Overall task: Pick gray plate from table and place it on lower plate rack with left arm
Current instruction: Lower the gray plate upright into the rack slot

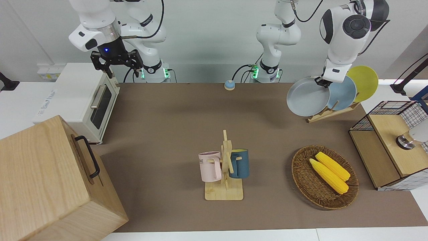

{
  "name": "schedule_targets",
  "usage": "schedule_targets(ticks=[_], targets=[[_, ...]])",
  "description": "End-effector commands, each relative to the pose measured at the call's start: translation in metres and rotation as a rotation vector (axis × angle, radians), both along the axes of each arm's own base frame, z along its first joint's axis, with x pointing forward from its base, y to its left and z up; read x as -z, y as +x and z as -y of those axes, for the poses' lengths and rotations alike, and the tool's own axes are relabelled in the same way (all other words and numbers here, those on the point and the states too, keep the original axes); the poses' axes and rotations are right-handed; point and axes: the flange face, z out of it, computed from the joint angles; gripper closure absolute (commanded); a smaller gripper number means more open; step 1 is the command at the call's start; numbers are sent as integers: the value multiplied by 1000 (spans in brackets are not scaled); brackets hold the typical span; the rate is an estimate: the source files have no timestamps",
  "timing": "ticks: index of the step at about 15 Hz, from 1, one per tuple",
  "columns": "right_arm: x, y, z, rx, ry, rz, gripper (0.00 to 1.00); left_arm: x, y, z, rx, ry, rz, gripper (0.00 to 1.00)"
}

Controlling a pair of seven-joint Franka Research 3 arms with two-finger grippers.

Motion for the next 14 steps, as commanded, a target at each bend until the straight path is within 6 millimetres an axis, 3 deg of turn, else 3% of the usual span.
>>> schedule_targets(ticks=[1,10,14], targets=[[-3,-2,2,15,17,-8,11,-8,-10,-13,10,120,-65,1000],[-3,-2,2,15,17,-8,13,-11,-16,-33,24,354,-142,1000],[-3,-2,2,15,17,-8,13,7,-15,-31,33,447,-170,1000]])
